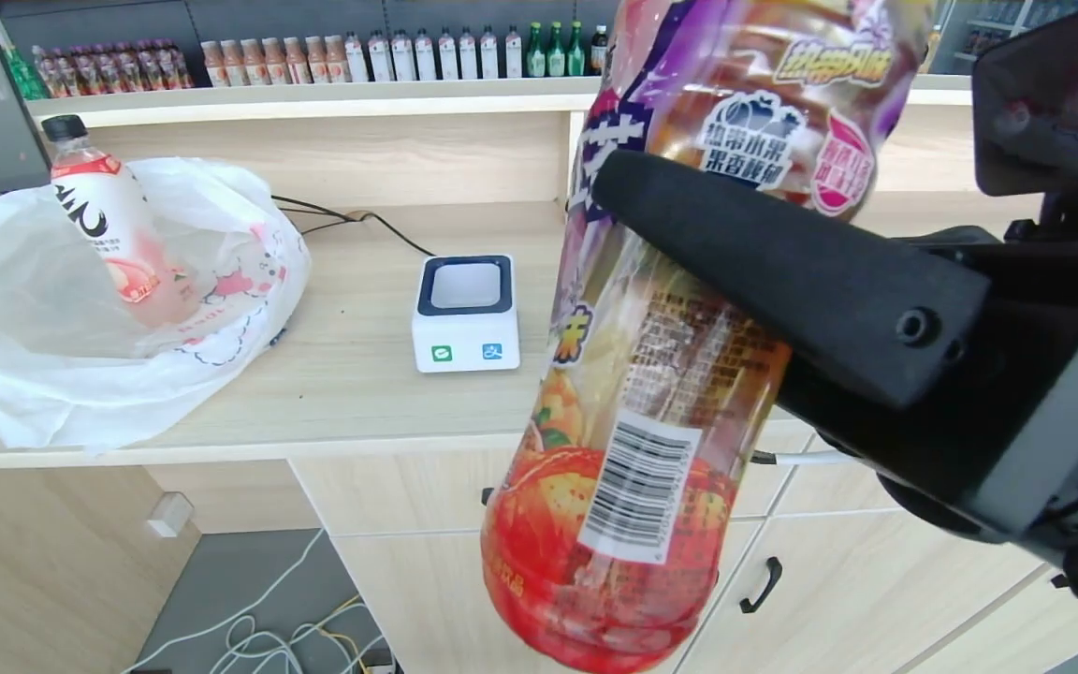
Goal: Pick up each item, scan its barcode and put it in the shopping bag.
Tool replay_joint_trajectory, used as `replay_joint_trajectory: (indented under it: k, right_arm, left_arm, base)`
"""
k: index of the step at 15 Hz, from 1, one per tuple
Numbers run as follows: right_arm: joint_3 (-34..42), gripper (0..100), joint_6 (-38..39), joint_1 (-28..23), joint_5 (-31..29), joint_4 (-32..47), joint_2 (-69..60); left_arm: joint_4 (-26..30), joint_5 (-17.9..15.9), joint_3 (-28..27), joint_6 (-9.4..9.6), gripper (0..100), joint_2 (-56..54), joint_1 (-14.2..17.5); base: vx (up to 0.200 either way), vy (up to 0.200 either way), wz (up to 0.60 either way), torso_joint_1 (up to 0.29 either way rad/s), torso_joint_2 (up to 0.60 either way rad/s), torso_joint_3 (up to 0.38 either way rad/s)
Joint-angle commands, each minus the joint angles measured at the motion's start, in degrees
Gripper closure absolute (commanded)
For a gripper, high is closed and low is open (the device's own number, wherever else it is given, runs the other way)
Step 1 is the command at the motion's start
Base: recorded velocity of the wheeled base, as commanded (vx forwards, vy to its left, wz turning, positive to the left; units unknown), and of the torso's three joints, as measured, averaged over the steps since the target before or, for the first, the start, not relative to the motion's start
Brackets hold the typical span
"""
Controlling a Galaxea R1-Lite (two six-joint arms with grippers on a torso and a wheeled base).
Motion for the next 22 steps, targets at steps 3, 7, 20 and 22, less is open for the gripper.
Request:
replay_joint_trajectory:
  k: [3, 7, 20, 22]
  right_arm:
    - [0.04, 100, 0.21, -0.34, 0.03, -4.05, 4.61]
    - [0.22, 100, 0.47, -0.34, 0.12, -4.67, 4.43]
    - [0.04, 100, 1.26, -0.34, 0.21, -4.76, 4.25]
    - [0.30, 100, 1.18, -0.34, 0.12, -5.46, 3.99]
  left_arm:
    - [-0.01, 0.00, 0.00, 0.01, 0, -0.01, 0.00]
    - [-0.01, 0.00, 0.00, 0.01, 0, -0.01, 0.00]
    - [-0.01, 0.00, 0.00, 0.01, 0, -0.01, 0.00]
    - [-0.01, 0.00, 0.00, 0.01, 0, -0.01, 0.00]
  base:
    - [0.000, 0.000, 0.00, 0.000, 0.00, 0.000]
    - [0.000, 0.000, 0.00, 0.000, 0.00, 0.000]
    - [0.000, 0.000, 0.00, 0.000, 0.00, 0.000]
    - [0.000, 0.000, 0.00, 0.000, 0.00, 0.000]
